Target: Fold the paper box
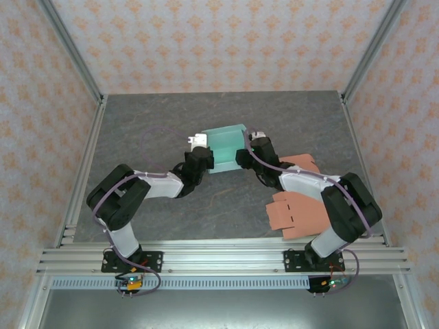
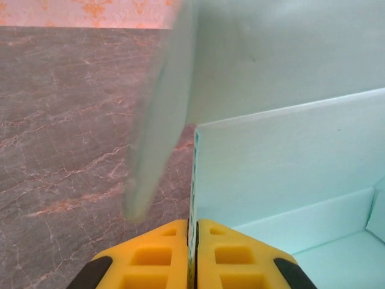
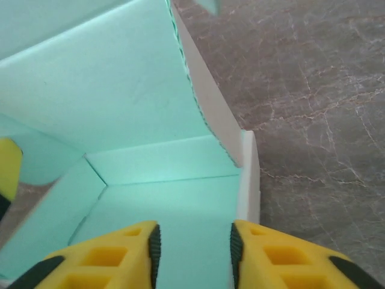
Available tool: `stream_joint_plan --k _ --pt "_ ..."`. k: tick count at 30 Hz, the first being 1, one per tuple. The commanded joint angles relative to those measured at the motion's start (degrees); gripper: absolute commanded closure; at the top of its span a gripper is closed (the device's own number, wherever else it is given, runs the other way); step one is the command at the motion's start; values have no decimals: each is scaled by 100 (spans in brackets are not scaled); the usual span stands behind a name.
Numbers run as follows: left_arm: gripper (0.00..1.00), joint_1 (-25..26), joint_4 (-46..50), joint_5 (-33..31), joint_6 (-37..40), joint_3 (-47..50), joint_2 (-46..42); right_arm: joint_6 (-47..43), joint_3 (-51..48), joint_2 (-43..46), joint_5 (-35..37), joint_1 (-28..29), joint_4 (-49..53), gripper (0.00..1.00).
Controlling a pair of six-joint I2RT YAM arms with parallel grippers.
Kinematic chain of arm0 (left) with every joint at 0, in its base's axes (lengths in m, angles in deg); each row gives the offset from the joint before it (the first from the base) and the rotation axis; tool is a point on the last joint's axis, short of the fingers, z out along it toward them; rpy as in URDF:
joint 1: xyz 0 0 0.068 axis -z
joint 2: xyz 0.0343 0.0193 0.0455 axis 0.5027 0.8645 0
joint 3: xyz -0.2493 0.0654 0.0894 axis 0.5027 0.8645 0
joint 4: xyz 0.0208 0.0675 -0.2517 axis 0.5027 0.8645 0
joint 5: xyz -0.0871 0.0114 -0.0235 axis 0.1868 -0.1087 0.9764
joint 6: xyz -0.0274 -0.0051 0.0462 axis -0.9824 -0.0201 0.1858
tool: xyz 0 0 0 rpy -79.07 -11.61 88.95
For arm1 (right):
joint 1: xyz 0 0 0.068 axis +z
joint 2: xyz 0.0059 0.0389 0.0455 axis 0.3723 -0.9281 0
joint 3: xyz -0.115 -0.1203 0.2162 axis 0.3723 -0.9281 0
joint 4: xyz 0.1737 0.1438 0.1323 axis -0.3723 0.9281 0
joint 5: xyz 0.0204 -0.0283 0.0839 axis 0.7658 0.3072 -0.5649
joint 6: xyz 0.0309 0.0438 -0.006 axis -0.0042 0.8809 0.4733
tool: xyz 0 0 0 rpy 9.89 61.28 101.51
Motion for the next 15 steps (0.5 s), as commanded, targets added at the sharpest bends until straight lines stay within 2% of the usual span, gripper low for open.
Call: stream_joint_plan --k 1,6,9,12,15 --pt "91 29 -163 -315 178 198 249 -4 -183 432 -803 -185 -535 56" --pt "92 35 -304 -473 441 175 381 482 -343 1012 -1134 -483 -328 45" --pt "92 38 -409 -527 664 136 461 1107 -231 1369 -1082 -724 111 32" --pt "92 55 -495 -559 869 82 555 2108 252 1489 -687 -960 1010 22" --pt "92 96 -374 -567 966 -27 603 3280 1193 953 -855 -1306 2274 20"
